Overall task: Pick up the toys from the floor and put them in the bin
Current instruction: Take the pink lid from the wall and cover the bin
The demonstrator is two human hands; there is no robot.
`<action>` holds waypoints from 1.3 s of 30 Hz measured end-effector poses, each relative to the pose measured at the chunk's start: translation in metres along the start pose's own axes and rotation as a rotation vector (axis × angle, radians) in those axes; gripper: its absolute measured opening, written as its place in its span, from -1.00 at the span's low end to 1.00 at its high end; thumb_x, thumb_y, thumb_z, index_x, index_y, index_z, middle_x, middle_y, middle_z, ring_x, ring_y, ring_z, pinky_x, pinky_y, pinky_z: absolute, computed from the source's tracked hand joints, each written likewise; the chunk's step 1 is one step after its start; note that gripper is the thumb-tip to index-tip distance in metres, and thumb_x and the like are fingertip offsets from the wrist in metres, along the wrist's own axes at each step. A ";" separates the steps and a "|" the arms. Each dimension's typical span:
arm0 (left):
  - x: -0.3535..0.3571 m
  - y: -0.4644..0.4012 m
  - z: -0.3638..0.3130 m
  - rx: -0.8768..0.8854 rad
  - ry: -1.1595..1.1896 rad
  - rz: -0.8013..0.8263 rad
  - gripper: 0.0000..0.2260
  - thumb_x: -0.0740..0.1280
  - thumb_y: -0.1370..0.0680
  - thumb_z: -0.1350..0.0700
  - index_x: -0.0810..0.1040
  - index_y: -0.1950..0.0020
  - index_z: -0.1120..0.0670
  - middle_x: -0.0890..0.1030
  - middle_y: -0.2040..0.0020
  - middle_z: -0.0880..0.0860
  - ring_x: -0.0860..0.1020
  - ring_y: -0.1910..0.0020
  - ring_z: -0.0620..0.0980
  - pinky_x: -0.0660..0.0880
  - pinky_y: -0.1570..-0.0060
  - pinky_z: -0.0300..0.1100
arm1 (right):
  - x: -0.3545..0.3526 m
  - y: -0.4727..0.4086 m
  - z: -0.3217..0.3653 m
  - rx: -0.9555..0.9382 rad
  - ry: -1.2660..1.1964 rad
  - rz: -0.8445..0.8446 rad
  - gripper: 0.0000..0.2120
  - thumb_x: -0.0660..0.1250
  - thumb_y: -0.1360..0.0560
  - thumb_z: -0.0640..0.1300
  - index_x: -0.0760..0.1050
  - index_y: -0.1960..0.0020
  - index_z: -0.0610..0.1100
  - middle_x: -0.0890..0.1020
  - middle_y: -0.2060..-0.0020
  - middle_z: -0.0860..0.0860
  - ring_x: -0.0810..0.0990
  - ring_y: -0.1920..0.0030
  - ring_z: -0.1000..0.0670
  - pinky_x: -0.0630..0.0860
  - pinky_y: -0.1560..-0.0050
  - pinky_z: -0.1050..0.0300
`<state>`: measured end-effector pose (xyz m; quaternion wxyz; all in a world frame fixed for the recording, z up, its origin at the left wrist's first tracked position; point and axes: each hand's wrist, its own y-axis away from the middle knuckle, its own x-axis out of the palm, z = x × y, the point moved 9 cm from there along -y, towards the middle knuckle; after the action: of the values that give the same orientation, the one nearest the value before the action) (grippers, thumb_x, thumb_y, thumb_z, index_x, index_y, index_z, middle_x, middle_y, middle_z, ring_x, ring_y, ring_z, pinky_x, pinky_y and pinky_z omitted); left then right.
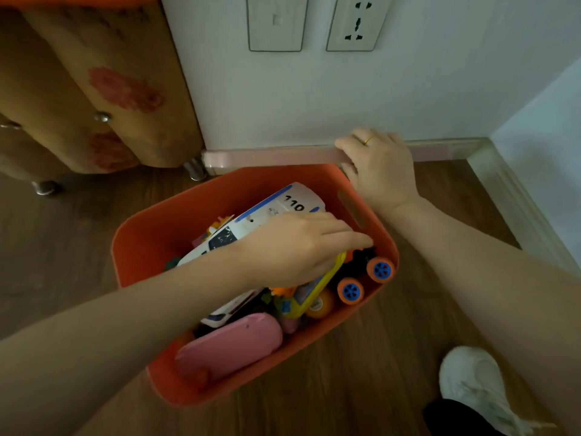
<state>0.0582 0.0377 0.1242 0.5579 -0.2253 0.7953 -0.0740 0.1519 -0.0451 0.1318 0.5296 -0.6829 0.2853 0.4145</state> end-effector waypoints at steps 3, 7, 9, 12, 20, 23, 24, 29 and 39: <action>-0.052 0.043 -0.002 -0.075 -0.023 -0.134 -0.74 0.21 -0.51 0.30 0.55 -0.16 0.18 0.64 0.05 0.09 0.56 0.07 -0.02 0.48 0.08 -0.24 | -0.009 0.004 0.021 -0.038 0.044 -0.029 -0.79 0.26 -0.32 -0.24 0.56 0.08 -0.14 0.60 0.21 -0.10 0.58 0.23 -0.15 0.26 0.17 0.08; -0.108 0.087 0.025 -0.392 0.016 -0.413 -0.78 0.18 -0.53 0.29 0.56 -0.09 0.20 0.57 0.07 -0.06 0.51 0.07 -0.21 0.42 0.01 -0.42 | -0.024 0.018 0.051 -0.120 -0.009 0.022 -0.81 0.25 -0.32 -0.27 0.51 0.08 -0.16 0.59 0.16 -0.12 0.55 0.18 -0.17 0.39 0.22 0.07; -0.118 0.109 0.040 -0.575 0.082 -0.517 -0.80 0.18 -0.55 0.28 0.55 -0.07 0.13 0.57 0.09 -0.08 0.50 0.12 -0.30 0.41 0.03 -0.46 | -0.023 0.031 0.068 -0.191 -0.116 0.116 -0.81 0.22 -0.31 -0.25 0.47 0.08 -0.18 0.57 0.11 -0.16 0.54 0.15 -0.21 0.46 0.23 0.03; -0.107 0.132 0.048 -0.753 0.147 -0.527 -0.79 0.20 -0.57 0.27 0.50 -0.03 -0.02 0.55 0.14 -0.19 0.51 0.14 -0.36 0.43 0.12 -0.47 | -0.017 0.055 0.096 -0.268 -0.254 0.331 -0.83 0.25 -0.26 -0.19 0.38 0.15 -0.15 0.54 0.01 -0.17 0.53 0.09 -0.22 0.54 0.22 -0.03; -0.071 0.163 0.070 -1.055 0.185 -0.395 -0.45 0.26 -0.54 0.20 0.12 -0.48 -0.02 0.48 -0.11 -0.05 0.46 -0.03 -0.16 0.33 -0.04 -0.52 | -0.010 0.085 0.128 -0.318 -0.244 0.512 -0.65 0.46 -0.14 -0.23 0.36 0.18 -0.11 0.52 -0.16 -0.13 0.52 -0.04 -0.19 0.51 0.16 0.04; -0.067 0.161 0.095 -1.116 0.038 -0.327 -0.47 0.25 -0.54 0.15 0.17 -0.48 0.00 0.40 -0.33 0.04 0.35 -0.33 0.05 0.32 -0.33 0.07 | -0.004 0.101 0.124 -0.359 -0.192 0.564 -0.64 0.45 -0.17 -0.16 0.34 0.15 -0.08 0.51 -0.19 -0.11 0.52 -0.03 -0.16 0.54 0.20 0.06; -0.062 0.158 0.103 -1.145 -0.017 -0.266 -0.50 0.24 -0.55 0.15 0.20 -0.47 0.02 0.34 -0.40 0.07 0.27 -0.40 0.11 0.25 -0.37 0.13 | -0.001 0.107 0.122 -0.374 -0.192 0.597 -0.68 0.41 -0.22 -0.10 0.32 0.13 -0.06 0.49 -0.21 -0.09 0.50 -0.05 -0.14 0.55 0.16 0.05; -0.046 0.143 0.146 -1.202 -0.267 -0.047 -0.52 0.13 -0.60 0.00 0.12 -0.51 0.02 0.09 -0.54 0.10 0.03 -0.51 0.16 -0.01 -0.43 0.15 | -0.009 0.083 0.092 -0.161 -0.576 0.568 -0.67 0.08 -0.49 0.08 0.49 0.09 -0.12 0.58 -0.07 -0.07 0.50 -0.04 -0.06 0.43 -0.04 0.08; -0.054 0.156 0.205 -1.382 -0.330 0.044 -0.61 0.02 -0.62 -0.03 0.33 -0.37 0.12 0.42 -0.31 0.23 0.36 -0.28 0.26 0.21 -0.27 0.13 | 0.068 0.085 -0.069 0.927 -0.440 0.675 -0.70 0.08 -0.61 -0.06 0.47 -0.10 -0.23 0.55 -0.03 -0.19 0.58 0.05 -0.31 0.58 0.08 -0.17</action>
<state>0.2187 0.2277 0.0371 0.4018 -0.5197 0.5697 0.4939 0.1328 -0.1318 0.0380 0.6576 -0.1519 0.5201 0.5234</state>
